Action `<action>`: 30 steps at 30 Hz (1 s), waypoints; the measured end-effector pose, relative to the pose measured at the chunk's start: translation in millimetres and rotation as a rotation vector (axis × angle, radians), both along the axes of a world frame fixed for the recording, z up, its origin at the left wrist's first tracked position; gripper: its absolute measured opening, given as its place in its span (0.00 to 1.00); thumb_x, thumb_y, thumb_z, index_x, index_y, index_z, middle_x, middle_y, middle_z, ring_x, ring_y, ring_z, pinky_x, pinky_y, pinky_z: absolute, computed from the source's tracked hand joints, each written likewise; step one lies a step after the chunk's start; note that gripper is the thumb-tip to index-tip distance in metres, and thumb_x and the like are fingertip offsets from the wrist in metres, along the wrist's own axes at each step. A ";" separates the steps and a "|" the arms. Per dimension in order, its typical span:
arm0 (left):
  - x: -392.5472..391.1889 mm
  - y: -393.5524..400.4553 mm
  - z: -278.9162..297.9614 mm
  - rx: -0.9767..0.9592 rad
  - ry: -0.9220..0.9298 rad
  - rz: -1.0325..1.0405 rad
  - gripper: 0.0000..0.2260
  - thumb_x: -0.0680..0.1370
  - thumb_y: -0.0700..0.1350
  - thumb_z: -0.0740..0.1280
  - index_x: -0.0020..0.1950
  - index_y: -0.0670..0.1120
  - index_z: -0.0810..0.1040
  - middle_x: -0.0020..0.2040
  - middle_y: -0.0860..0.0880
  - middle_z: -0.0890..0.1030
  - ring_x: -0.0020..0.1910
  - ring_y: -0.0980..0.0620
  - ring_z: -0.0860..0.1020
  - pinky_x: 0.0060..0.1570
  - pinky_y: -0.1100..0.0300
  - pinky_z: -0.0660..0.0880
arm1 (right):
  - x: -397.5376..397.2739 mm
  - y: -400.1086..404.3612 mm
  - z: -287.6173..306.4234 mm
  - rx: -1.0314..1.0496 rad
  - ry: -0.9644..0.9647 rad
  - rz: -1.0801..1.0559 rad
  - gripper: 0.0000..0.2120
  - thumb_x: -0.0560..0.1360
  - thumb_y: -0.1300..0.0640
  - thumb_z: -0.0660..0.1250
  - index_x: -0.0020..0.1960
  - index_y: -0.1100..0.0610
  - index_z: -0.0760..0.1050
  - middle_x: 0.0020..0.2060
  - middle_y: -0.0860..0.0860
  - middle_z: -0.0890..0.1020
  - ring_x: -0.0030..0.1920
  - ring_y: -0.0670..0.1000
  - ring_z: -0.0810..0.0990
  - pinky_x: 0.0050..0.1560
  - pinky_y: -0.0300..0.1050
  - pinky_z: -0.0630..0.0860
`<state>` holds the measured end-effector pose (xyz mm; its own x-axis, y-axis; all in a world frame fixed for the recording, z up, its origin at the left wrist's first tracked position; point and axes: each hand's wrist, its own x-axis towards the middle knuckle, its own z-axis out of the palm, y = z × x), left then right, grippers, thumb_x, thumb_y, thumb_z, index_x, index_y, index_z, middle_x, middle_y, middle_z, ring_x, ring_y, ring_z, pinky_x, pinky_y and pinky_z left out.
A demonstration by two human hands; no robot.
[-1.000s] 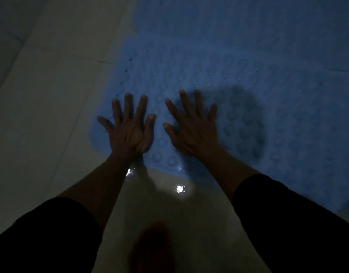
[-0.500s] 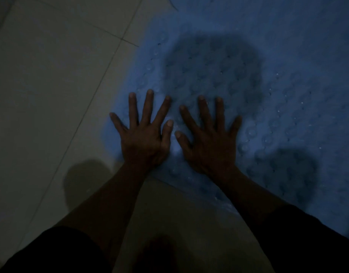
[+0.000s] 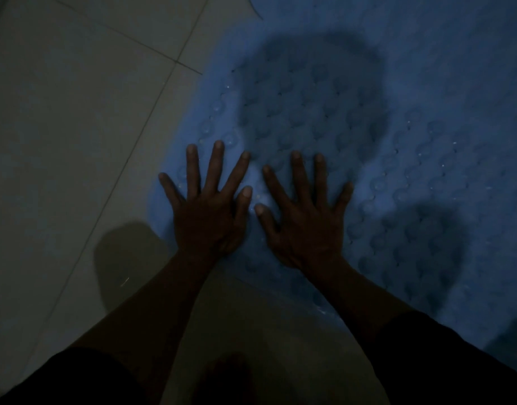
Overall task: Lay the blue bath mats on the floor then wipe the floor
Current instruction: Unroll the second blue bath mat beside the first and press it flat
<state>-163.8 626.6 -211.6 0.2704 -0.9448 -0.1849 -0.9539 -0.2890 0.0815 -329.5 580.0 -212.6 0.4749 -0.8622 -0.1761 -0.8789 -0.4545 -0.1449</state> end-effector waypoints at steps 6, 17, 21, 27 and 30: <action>-2.0 2.1 -5.0 -0.003 -0.030 -0.009 0.25 0.84 0.62 0.47 0.81 0.61 0.49 0.83 0.50 0.48 0.81 0.41 0.44 0.70 0.25 0.47 | -1.3 0.5 -2.9 -0.008 -0.031 -0.013 0.31 0.79 0.32 0.49 0.80 0.40 0.48 0.81 0.52 0.47 0.80 0.60 0.42 0.70 0.76 0.45; -11.2 -2.1 7.6 0.113 0.099 0.068 0.24 0.83 0.63 0.40 0.79 0.66 0.38 0.82 0.53 0.38 0.79 0.44 0.33 0.72 0.29 0.35 | -14.3 -4.2 5.6 0.126 -0.122 0.003 0.30 0.80 0.36 0.48 0.80 0.40 0.49 0.81 0.47 0.48 0.80 0.55 0.42 0.74 0.71 0.42; -34.8 -11.8 27.6 0.137 0.072 0.078 0.27 0.84 0.61 0.44 0.82 0.56 0.47 0.83 0.47 0.46 0.81 0.38 0.42 0.72 0.26 0.41 | -46.8 -4.5 28.9 0.233 -0.231 -0.052 0.28 0.82 0.41 0.52 0.80 0.46 0.53 0.80 0.50 0.55 0.80 0.53 0.50 0.76 0.64 0.50; -125.6 -33.3 44.7 0.047 0.229 -0.032 0.27 0.84 0.59 0.51 0.82 0.52 0.52 0.82 0.44 0.50 0.81 0.41 0.50 0.74 0.30 0.46 | -136.5 0.8 37.7 0.139 -0.370 -0.307 0.27 0.79 0.46 0.57 0.75 0.55 0.66 0.71 0.58 0.71 0.71 0.61 0.68 0.71 0.58 0.65; -168.9 -53.3 46.7 0.011 0.284 -0.116 0.27 0.84 0.59 0.51 0.81 0.51 0.53 0.82 0.43 0.51 0.81 0.43 0.50 0.74 0.31 0.45 | -180.2 -11.5 39.9 0.078 -0.373 -0.411 0.27 0.76 0.48 0.56 0.73 0.57 0.68 0.66 0.60 0.74 0.67 0.63 0.71 0.68 0.59 0.68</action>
<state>-332.8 573.2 -164.8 0.0969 -0.9638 -0.2484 -0.9199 -0.1820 0.3473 -509.8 568.5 -172.7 0.1448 -0.9807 -0.1315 -0.8643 -0.0607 -0.4993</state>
